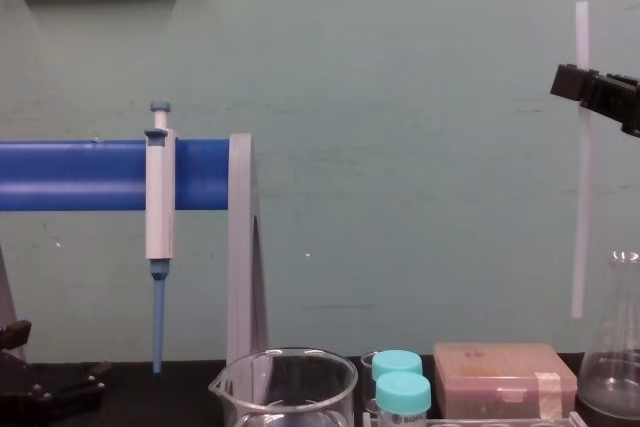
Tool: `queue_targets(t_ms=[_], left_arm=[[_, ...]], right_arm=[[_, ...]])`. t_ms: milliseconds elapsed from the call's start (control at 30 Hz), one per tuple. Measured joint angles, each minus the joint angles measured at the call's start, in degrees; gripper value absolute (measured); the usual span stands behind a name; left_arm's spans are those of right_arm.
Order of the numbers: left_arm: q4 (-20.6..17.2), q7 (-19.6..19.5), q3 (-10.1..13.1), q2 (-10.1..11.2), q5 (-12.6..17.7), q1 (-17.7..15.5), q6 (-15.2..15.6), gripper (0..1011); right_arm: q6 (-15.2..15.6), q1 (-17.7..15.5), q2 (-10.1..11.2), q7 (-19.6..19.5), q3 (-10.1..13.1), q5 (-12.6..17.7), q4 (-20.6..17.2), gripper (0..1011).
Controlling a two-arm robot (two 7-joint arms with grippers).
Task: Pick up the stirring rod with one hand, then place it down.
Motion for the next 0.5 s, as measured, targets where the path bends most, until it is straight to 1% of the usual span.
queue_targets(t_ms=[500], left_arm=[[0.0, 0.0, 0.0, 0.0, 0.0, 0.0, 0.0, 1000]], right_arm=[[0.2, 0.1, 0.0, 0.1, -0.3, 0.0, 0.1, 71]])
